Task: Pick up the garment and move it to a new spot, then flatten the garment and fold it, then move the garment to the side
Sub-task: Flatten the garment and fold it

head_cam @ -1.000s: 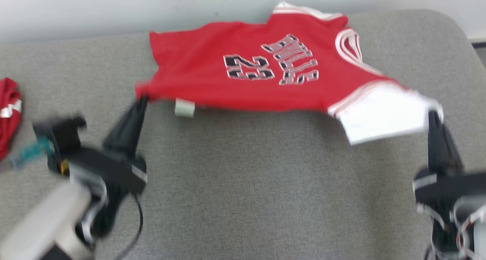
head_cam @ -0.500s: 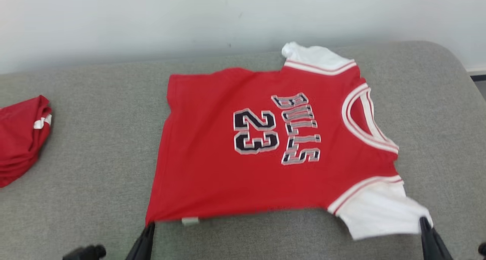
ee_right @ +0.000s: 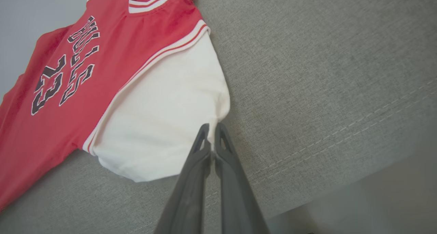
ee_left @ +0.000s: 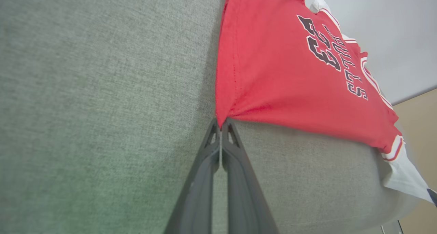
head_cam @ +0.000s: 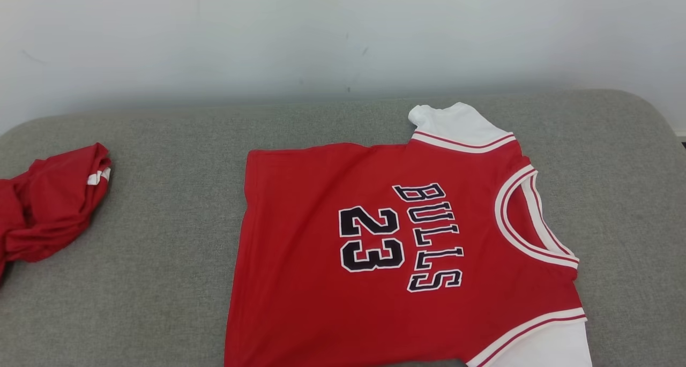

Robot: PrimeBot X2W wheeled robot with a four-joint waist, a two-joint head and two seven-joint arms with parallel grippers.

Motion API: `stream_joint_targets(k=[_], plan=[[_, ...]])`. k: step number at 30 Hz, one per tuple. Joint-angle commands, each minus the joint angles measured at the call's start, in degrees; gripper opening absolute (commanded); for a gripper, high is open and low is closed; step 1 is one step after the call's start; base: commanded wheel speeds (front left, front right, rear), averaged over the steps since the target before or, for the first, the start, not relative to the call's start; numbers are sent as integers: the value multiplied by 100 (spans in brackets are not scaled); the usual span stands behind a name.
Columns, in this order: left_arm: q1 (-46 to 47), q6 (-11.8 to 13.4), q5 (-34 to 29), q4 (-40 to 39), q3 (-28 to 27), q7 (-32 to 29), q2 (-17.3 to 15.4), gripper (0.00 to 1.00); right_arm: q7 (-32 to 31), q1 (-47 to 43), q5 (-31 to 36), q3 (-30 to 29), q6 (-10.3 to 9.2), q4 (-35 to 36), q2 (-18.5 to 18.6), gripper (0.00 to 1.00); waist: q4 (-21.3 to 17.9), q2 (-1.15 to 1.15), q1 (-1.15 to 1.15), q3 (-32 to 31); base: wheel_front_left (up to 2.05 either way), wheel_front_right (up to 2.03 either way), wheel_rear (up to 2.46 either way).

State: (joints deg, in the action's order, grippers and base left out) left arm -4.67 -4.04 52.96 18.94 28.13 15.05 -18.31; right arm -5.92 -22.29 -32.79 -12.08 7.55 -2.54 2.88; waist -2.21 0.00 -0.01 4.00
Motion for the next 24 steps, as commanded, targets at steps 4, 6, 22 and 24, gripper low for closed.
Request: stream_joint_targets(k=[4,6,22,24], plan=[[-145,-28,-92,106,-71,21,-15,0,7,-159,-96,49,-14,123,-2,0,-15,0,1,-35,0,0,0],[-145,-30,-106,115,-98,21,-12,0,5,-167,-110,57,-14,144,-2,0,-23,0,1,-38,0,0,0],[617,-99,-785,-178,-117,-58,-172,0,-387,775,-97,-87,-14,942,-3,0,-93,0,1,107,0,0,0],[813,-101,-900,-158,-92,-120,-257,0,-498,1014,74,-111,-14,975,-3,0,-89,0,1,159,0,0,0]])
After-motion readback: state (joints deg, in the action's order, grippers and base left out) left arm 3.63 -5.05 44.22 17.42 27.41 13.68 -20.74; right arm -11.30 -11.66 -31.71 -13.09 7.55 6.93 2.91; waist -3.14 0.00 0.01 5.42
